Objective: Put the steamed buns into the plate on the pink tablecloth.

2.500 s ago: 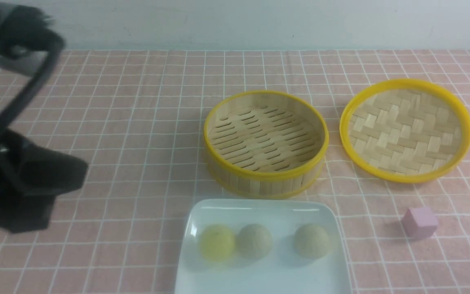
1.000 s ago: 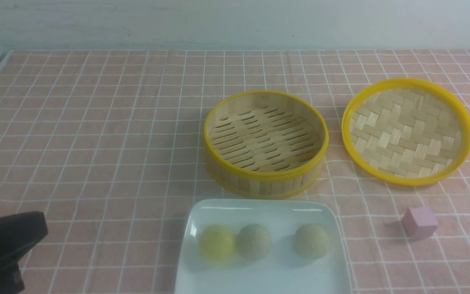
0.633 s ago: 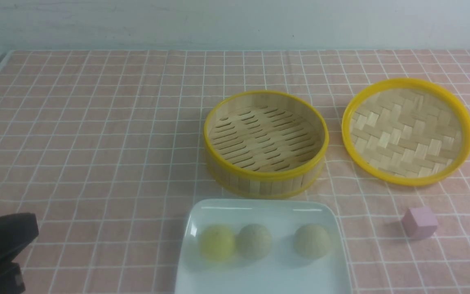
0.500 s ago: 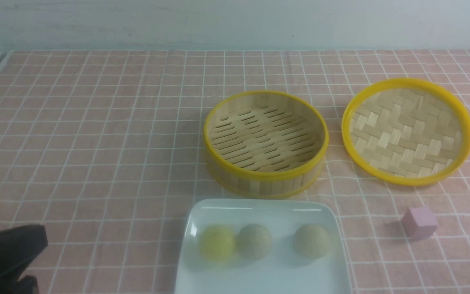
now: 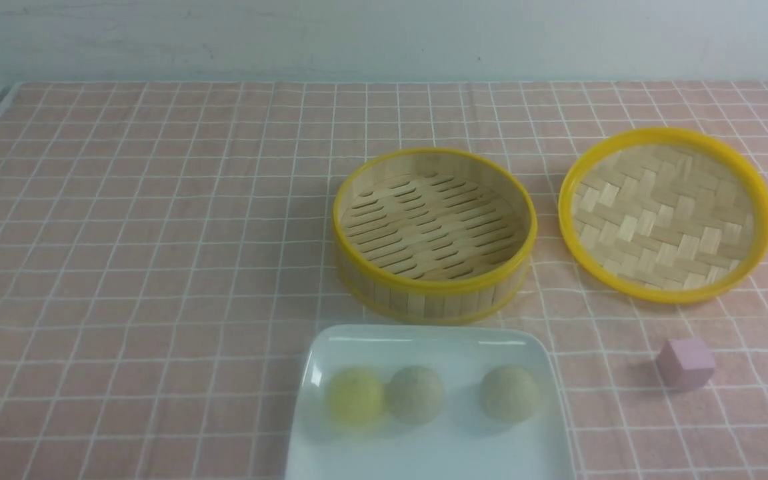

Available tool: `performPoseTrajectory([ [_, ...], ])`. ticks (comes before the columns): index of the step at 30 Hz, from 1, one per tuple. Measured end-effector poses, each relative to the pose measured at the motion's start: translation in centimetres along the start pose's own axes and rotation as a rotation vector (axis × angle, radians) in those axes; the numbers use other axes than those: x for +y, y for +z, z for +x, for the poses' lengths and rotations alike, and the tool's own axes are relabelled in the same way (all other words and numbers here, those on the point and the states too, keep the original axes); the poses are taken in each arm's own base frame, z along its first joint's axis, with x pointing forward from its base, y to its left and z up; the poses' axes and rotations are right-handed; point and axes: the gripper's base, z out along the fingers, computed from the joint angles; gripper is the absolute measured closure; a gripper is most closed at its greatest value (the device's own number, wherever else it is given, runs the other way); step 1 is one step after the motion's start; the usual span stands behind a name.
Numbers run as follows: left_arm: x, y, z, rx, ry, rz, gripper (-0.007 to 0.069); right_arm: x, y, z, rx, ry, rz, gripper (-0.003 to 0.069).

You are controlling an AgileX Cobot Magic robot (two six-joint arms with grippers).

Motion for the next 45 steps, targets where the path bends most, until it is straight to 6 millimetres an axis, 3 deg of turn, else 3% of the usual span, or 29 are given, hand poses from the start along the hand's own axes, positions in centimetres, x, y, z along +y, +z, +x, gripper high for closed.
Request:
performPoseTrajectory([
  [4, 0.44, 0.49, 1.43, 0.037, 0.012, -0.039, 0.0541, 0.00, 0.00, 0.00, 0.000, 0.000, 0.000, 0.0442],
  [45, 0.40, 0.54, 1.41, 0.024, 0.014, -0.030, 0.0493, 0.01, 0.00, -0.01, -0.001, 0.003, -0.001, 0.0420],
])
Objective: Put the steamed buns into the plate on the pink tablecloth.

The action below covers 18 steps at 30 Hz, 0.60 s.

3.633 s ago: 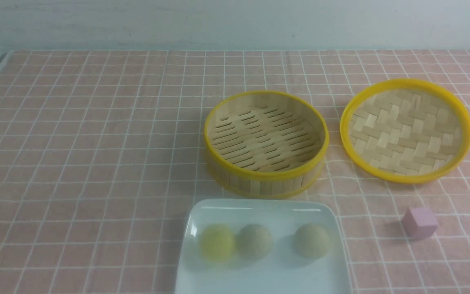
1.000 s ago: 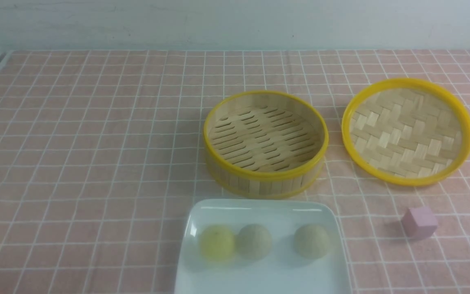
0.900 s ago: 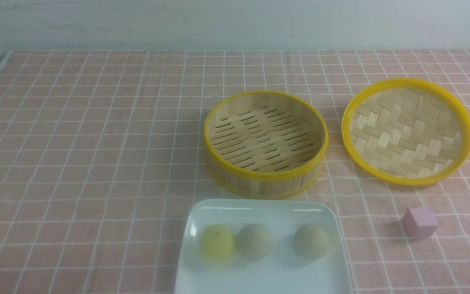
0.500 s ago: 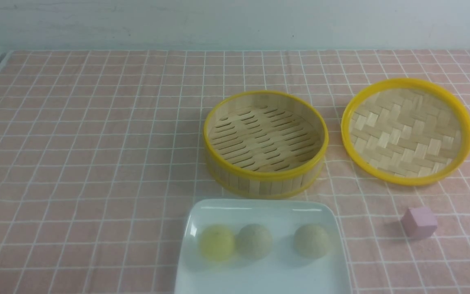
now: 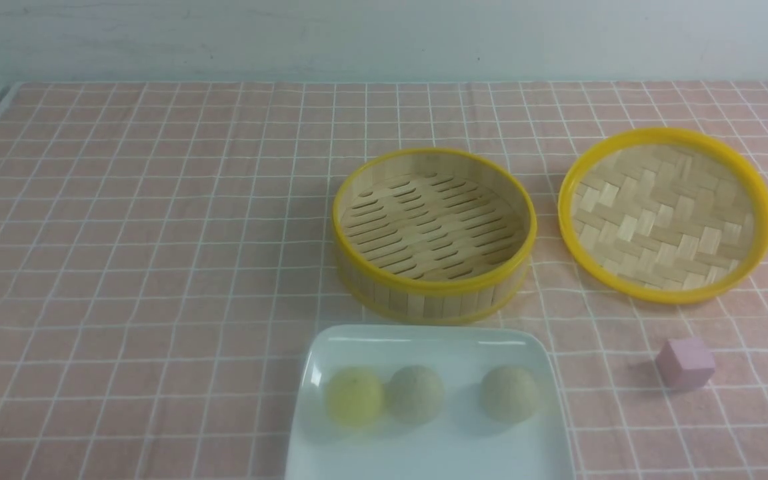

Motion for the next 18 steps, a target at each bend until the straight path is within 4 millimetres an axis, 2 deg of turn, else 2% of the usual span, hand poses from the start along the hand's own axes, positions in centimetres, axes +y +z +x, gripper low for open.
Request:
performPoseTrajectory([
  [18, 0.00, 0.00, 0.00, 0.000, 0.000, 0.000, 0.0472, 0.00, 0.00, 0.00, 0.000, 0.000, 0.000, 0.0420],
])
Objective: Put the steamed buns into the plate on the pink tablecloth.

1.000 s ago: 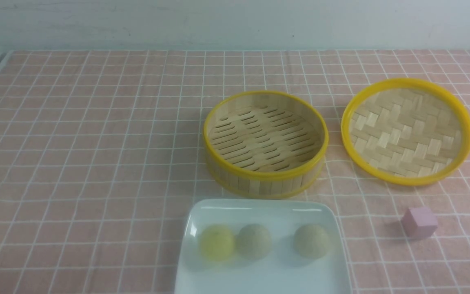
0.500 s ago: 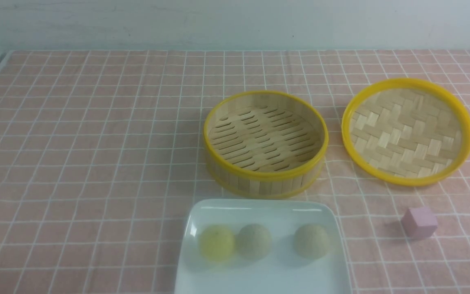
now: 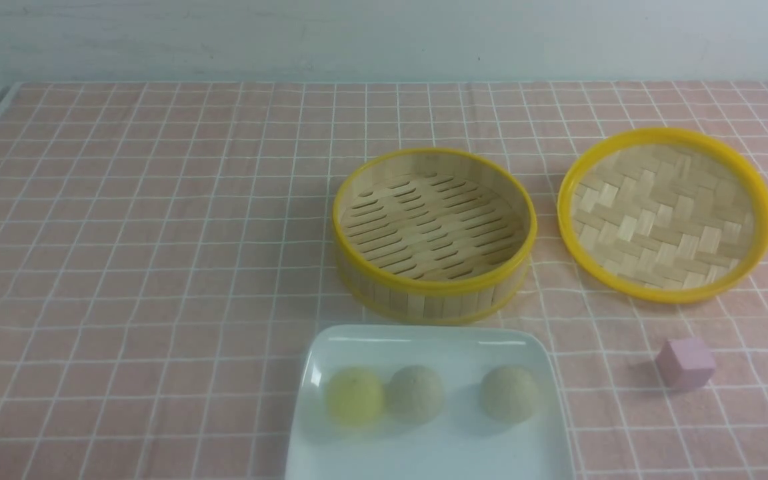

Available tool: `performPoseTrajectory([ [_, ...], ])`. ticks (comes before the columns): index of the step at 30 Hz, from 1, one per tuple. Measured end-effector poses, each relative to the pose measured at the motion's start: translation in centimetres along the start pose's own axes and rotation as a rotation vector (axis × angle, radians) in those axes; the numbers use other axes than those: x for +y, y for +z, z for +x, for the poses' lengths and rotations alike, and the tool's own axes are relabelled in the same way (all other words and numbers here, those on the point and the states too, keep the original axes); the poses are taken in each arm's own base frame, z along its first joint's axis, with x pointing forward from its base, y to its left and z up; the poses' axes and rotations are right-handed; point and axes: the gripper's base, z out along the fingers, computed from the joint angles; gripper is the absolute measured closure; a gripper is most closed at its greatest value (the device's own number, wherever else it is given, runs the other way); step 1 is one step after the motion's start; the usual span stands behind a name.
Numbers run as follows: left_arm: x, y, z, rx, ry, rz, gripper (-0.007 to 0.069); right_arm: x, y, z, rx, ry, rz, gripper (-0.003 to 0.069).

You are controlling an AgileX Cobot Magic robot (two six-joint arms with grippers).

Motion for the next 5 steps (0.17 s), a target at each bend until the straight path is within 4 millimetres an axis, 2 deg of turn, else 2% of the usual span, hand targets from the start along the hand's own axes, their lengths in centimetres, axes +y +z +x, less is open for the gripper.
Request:
performPoseTrajectory([
  [5, 0.00, 0.00, 0.00, 0.000, 0.000, 0.000, 0.0468, 0.00, 0.00, 0.00, 0.000, 0.000, 0.000, 0.0420],
])
